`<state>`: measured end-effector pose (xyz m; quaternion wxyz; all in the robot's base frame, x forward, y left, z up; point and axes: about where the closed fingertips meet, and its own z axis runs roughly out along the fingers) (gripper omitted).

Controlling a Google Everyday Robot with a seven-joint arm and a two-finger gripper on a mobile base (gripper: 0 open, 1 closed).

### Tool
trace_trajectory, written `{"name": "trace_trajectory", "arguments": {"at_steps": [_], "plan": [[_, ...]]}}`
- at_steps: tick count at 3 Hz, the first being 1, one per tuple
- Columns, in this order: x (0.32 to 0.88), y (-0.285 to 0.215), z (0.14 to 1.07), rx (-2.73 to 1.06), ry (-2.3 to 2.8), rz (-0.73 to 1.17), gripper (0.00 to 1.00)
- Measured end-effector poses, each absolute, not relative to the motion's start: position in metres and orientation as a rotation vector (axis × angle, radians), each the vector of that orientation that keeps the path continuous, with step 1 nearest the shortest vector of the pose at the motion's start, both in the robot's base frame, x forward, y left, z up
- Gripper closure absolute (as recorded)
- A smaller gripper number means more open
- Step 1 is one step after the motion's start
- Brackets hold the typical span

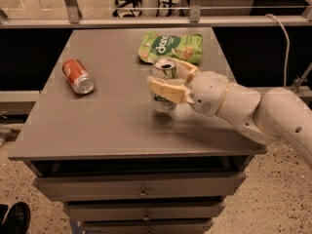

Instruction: Place 7up can upright

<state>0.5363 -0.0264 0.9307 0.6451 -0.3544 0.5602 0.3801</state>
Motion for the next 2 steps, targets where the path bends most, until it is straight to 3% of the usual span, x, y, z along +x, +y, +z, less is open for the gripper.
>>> {"name": "trace_trajectory", "arguments": {"at_steps": [2], "plan": [[0.5286,-0.0188,0.9087,-0.808,1.300,0.873,0.48]]}}
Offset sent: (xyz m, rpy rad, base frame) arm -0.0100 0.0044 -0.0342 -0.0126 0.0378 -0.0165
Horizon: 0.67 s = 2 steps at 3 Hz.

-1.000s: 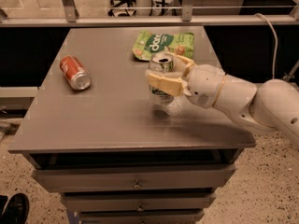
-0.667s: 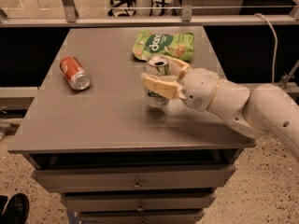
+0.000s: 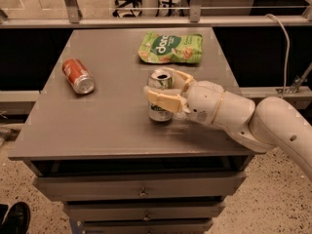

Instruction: Place 7up can upright

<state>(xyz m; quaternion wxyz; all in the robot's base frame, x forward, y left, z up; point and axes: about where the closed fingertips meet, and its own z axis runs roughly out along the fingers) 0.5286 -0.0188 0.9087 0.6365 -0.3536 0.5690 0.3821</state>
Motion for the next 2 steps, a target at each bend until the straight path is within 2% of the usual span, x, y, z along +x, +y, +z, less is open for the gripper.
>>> {"name": "trace_trajectory", "arguments": {"at_steps": [2], "plan": [[0.517,-0.032,0.888,-0.798,1.350,0.864,0.00]]}}
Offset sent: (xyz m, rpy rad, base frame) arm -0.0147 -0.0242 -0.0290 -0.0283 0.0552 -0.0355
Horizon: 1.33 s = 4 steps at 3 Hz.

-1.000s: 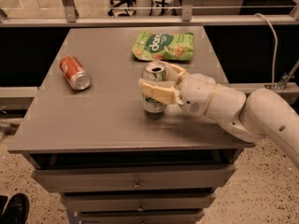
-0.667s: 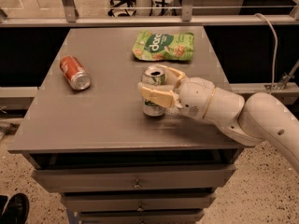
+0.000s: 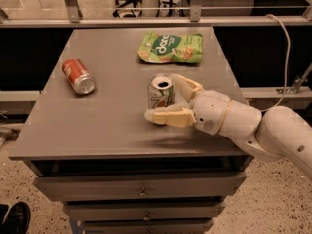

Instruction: Place 7up can upright

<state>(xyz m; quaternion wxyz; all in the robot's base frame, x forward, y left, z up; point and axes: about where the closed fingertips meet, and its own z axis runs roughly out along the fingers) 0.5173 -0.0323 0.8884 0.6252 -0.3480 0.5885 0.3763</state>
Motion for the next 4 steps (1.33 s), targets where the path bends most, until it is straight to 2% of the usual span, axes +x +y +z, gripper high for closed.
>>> {"name": "trace_trajectory", "arguments": {"at_steps": [2,4], "plan": [[0.508,-0.070,0.877,-0.839,1.412,0.825,0.00],[0.501,-0.152,0.881,-0.814,1.457,0.751,0.00]]}}
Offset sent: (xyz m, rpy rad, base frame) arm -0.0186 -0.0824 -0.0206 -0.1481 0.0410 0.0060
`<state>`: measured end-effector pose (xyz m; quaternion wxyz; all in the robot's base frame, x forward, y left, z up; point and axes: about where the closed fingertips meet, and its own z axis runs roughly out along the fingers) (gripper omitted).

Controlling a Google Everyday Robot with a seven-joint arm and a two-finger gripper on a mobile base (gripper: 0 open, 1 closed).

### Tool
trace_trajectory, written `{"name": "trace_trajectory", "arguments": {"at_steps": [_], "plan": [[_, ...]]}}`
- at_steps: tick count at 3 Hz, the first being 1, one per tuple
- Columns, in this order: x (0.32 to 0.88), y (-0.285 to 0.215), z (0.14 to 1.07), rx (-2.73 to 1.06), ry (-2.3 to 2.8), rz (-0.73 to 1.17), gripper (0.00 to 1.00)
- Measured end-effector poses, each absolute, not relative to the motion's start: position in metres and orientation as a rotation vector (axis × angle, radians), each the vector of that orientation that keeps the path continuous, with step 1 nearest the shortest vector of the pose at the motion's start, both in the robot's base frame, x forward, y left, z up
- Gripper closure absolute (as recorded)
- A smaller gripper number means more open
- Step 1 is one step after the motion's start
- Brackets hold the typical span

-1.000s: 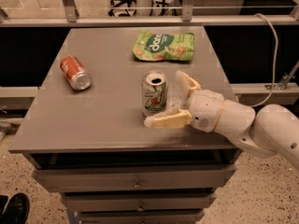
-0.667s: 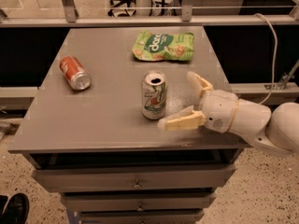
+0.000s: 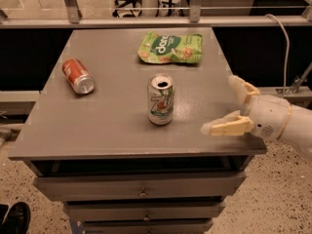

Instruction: Place 7up can upright

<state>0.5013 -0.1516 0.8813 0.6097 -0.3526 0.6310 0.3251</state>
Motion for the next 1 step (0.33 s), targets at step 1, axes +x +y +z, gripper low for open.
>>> {"name": "trace_trajectory", "arguments": {"at_steps": [1], "plan": [[0.5010,-0.1582,0.8817,-0.796,1.460,0.741,0.00]]}}
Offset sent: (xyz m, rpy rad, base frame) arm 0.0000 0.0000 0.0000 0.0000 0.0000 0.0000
